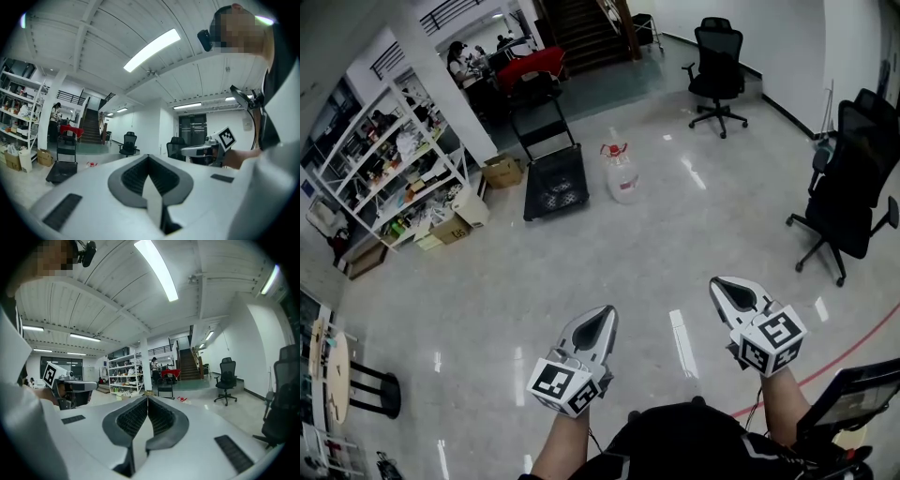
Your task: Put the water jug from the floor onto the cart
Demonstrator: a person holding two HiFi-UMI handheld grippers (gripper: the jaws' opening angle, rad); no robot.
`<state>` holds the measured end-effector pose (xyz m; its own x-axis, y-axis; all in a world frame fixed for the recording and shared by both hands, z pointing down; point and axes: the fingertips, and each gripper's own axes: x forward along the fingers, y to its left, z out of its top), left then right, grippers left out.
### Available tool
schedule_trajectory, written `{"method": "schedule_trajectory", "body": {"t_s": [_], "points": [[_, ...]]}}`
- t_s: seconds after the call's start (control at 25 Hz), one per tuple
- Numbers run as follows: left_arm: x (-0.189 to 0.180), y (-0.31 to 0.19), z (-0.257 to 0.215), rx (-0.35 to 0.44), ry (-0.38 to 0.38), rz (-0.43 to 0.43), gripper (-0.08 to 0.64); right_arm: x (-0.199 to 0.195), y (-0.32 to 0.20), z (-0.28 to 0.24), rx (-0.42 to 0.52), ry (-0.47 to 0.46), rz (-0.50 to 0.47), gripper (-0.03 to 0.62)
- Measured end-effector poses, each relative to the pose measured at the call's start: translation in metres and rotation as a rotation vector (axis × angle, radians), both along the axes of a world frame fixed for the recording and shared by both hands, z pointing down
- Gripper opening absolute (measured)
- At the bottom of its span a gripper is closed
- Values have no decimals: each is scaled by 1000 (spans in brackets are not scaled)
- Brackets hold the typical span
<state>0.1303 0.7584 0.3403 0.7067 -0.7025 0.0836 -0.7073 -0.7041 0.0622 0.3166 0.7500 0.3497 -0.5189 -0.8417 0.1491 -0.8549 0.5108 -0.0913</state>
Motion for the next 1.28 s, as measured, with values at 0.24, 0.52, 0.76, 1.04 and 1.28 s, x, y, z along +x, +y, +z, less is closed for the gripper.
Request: {"method": "schedule_trajectory", "body": {"t_s": [0.24, 0.52, 0.76, 1.04, 1.28], "points": [[16, -29, 1, -8, -12, -30, -8, 6, -27, 9, 48, 114, -83, 3], [2, -90, 12, 35, -126, -43, -9, -11, -107, 18, 33, 65, -83, 3], [-30, -173, 22, 22, -111, 108, -8, -35, -206, 2, 27, 27, 43, 3], [-89, -278, 18, 10, -57, 90, -9, -82, -303, -15, 40, 82, 71, 3], [-106, -363, 21, 23, -25, 91, -9, -112, -392, -8, 29, 73, 32, 3]]}}
